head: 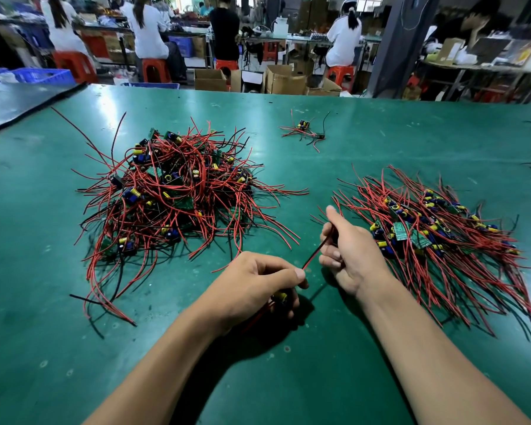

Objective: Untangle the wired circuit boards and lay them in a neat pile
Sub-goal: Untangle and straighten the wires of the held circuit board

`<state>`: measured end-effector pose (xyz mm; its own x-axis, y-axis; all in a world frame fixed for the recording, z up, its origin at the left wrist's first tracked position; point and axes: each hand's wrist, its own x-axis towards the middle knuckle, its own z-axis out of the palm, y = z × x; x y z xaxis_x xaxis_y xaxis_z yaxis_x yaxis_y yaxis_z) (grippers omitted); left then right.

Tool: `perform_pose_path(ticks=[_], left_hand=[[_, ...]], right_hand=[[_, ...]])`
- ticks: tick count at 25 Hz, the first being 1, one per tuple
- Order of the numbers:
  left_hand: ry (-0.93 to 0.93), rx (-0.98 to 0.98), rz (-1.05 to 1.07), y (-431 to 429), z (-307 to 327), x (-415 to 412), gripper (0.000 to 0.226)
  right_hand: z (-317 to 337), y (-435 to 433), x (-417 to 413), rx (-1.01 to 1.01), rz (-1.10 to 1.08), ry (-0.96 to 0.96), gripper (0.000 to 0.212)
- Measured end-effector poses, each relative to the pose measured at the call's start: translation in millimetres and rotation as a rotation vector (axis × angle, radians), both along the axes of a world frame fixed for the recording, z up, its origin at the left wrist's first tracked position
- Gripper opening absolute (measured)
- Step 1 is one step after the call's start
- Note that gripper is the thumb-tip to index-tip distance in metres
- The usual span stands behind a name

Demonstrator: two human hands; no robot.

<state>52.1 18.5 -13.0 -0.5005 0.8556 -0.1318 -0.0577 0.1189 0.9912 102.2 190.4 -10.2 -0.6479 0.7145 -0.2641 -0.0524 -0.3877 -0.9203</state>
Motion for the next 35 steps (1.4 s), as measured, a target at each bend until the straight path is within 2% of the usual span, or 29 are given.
perform_pose_path(ticks=[2, 4, 6, 10, 12, 15, 17, 19, 21, 22, 24, 26, 28, 30, 32, 33, 35], left_hand=[[-0.03, -0.005, 0.065, 3, 1, 1, 0.033], [-0.164, 0.027, 0.175, 5, 3, -1, 0.053], [-0.309, 0.07, 0.238, 7, 6, -5, 0.07], [-0.404, 0.113, 0.248, 6, 6, -11, 0.079], [-0.4, 0.129, 0.248, 7, 5, -11, 0.082], [-0.386, 0.139, 0.231, 8, 3, -12, 0.081], [-0.405, 0.159, 0.222, 8, 3, -11, 0.075], [-0.383, 0.158, 0.237, 9, 4, -9, 0.066], [-0.326, 0.153, 0.294, 12, 4, -7, 0.044], [-0.241, 0.133, 0.347, 12, 3, -7, 0.033], [0.089, 0.047, 0.476, 9, -2, -10, 0.02], [0.379, -0.024, 0.607, 3, -7, -16, 0.012], [0.52, -0.073, 0.689, -1, -8, -19, 0.01], [0.599, -0.122, 0.711, -1, -8, -20, 0.013], [0.665, -0.18, 0.702, 1, -10, -21, 0.018], [0.689, -0.208, 0.697, 2, -11, -22, 0.02], [0.728, -0.23, 0.691, 1, -11, -23, 0.023]], right_hand=[[1, -1, 3, 0.11, 0.029, -0.062, 0.06], [0, -2, 5, 0.213, 0.081, -0.13, 0.08], [0, -3, 7, 0.266, 0.128, -0.172, 0.087], [-2, -12, 9, 0.439, 0.181, -0.207, 0.073], [-3, -20, 10, 0.595, 0.19, -0.214, 0.065], [-6, -32, 12, 0.837, 0.214, -0.188, 0.04], [-11, -40, 12, 0.951, 0.296, -0.172, 0.045], [-15, -43, 10, 1.066, 0.279, -0.189, 0.041], [-14, -38, 9, 1.114, 0.167, -0.187, 0.028], [-13, -32, 10, 1.137, 0.114, -0.204, 0.024], [-9, -17, 14, 1.181, 0.048, -0.298, 0.022], [-7, -2, 20, 1.243, 0.013, -0.505, 0.026], [-7, 7, 25, 1.344, -0.052, -0.715, 0.032], [-6, 3, 23, 1.371, -0.05, -0.636, 0.031], [-7, -9, 18, 1.334, 0.103, -0.442, 0.027], [-10, -15, 15, 1.33, 0.19, -0.411, 0.027], [-18, -16, 12, 1.386, 0.254, -0.514, 0.031]])
